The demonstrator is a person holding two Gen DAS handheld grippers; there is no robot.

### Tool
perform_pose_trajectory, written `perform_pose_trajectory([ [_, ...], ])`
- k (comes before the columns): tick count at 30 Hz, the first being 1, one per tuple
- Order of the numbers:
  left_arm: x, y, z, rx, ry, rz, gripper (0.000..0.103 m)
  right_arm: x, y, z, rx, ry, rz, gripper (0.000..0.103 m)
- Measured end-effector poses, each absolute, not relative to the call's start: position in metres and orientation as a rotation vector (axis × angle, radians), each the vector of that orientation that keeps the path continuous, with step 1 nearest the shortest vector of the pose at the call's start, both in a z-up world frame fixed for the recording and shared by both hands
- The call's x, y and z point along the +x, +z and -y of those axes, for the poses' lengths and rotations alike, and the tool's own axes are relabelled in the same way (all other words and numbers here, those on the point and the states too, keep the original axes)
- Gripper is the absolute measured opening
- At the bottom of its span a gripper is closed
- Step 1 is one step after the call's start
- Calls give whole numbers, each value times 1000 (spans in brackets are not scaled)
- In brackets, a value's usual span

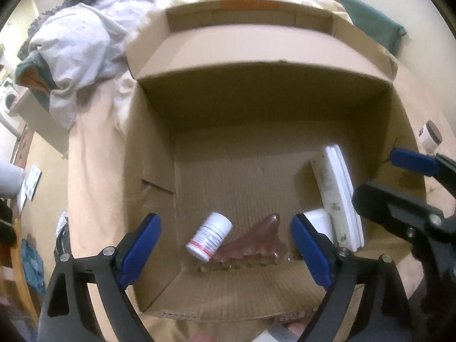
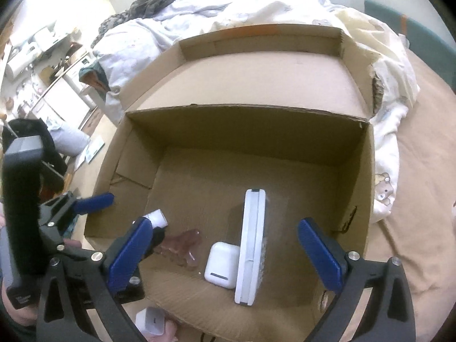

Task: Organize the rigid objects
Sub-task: 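Lower the pill bottle and remote into the box and open both grippers, then withdraw both grippers from the box toward the remaining items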

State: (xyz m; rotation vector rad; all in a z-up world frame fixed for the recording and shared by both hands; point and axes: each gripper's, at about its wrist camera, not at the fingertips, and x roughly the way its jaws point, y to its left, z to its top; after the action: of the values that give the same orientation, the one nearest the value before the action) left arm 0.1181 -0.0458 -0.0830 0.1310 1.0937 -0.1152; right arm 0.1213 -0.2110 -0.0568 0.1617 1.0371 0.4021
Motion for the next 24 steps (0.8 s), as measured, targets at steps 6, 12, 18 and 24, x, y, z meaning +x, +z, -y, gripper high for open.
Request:
perform_pose_trajectory([
  [6, 109, -69, 38, 97, -114, -1086, 94, 119, -51, 223, 239, 388, -1004, 103],
  [12, 96, -43, 33, 110, -127, -1025, 102, 112, -38, 240, 315, 351, -942, 103],
  [18, 80, -27, 24, 101, -119, -1010, 102, 99, -27, 246, 285, 324, -895, 103],
  [24, 67, -18, 5, 62, -76, -1010, 102, 85, -19, 248, 260, 289, -877, 103],
])
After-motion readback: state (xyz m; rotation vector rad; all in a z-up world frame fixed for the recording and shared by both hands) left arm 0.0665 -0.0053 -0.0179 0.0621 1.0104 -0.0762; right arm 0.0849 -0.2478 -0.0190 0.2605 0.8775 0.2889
